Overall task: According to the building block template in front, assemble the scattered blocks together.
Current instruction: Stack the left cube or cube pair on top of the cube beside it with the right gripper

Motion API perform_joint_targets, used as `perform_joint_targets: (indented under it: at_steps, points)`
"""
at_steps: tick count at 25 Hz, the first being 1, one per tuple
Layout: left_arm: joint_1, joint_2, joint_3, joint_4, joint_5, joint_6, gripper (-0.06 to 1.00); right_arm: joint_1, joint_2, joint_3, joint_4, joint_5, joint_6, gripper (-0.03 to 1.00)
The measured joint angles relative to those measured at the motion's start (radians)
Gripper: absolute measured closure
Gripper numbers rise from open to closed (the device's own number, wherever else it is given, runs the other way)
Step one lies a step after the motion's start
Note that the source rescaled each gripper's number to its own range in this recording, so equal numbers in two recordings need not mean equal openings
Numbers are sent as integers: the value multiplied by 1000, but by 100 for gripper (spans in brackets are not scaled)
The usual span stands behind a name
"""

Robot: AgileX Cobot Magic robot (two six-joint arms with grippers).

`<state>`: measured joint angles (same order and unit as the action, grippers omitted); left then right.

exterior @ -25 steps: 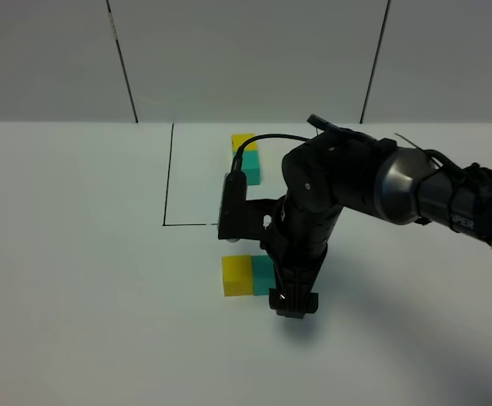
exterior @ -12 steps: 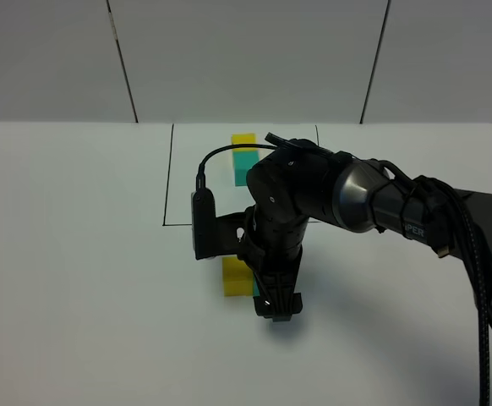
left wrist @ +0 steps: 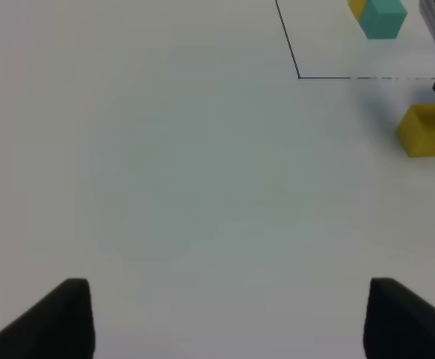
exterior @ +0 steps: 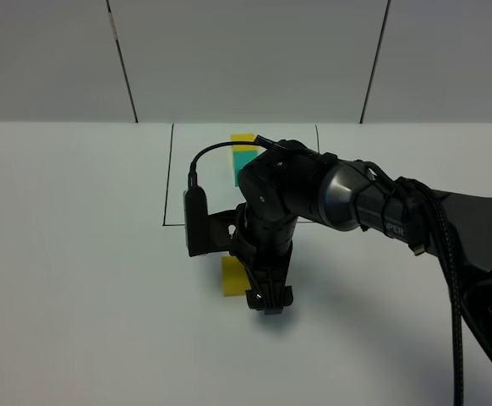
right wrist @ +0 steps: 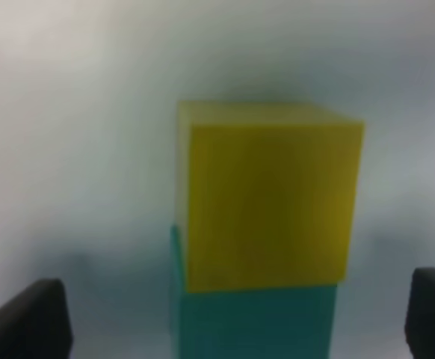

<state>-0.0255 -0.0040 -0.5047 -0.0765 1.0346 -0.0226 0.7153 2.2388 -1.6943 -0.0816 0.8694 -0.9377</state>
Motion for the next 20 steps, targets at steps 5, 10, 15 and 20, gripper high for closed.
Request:
perform_joint_targets:
  at_steps: [5,10,15,20]
  points:
    - [0,0,0,0,0,0,30,0,25,-21,6,-4,0,18]
    - [0,0,0,0,0,0,30,0,42,-21,6,-6,0,19]
    - [0,0,0,0,0,0,30,0,56,-21,17,-24,11,19]
    - [0,0,0,0,0,0,30,-1,64,-26,24,-24,12,19]
